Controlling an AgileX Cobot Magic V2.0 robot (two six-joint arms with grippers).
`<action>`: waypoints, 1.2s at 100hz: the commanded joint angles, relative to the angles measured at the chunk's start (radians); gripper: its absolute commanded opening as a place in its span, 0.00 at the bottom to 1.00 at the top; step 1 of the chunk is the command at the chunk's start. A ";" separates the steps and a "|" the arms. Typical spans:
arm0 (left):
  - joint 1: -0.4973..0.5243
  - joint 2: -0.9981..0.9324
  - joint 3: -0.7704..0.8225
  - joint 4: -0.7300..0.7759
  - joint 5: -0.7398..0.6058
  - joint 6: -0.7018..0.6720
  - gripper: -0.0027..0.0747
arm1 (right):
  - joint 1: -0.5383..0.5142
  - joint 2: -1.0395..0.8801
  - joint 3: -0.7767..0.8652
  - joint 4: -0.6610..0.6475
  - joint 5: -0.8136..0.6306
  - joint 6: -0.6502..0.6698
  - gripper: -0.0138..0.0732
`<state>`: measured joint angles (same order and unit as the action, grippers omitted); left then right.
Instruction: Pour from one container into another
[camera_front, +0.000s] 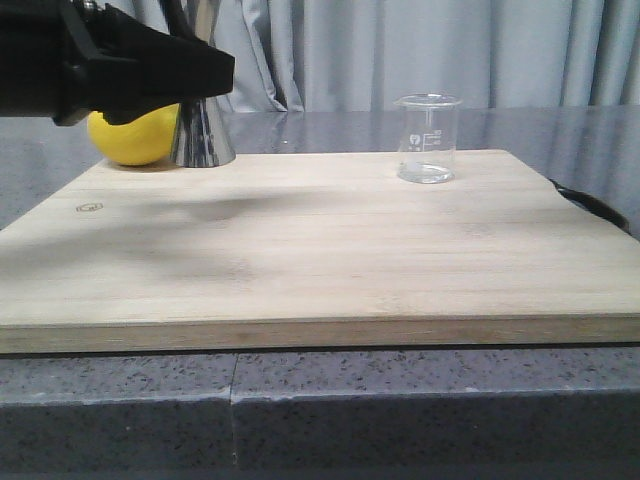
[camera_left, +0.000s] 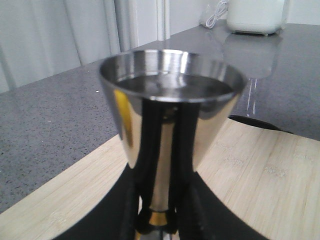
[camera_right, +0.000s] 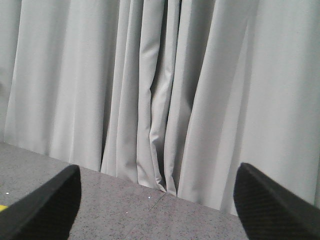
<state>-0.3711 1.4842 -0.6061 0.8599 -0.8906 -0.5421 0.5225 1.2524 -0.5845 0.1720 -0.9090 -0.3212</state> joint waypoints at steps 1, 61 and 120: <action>0.005 -0.006 -0.042 -0.034 -0.064 -0.018 0.01 | 0.001 -0.027 -0.023 -0.022 -0.069 -0.004 0.81; 0.005 0.081 -0.048 -0.040 -0.144 -0.018 0.01 | 0.001 -0.027 -0.023 -0.022 -0.069 -0.004 0.81; 0.005 0.124 -0.048 -0.040 -0.179 -0.018 0.01 | 0.001 -0.027 -0.023 -0.022 -0.069 -0.004 0.81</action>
<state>-0.3711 1.6385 -0.6282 0.8638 -0.9758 -0.5533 0.5225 1.2524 -0.5845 0.1699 -0.9014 -0.3212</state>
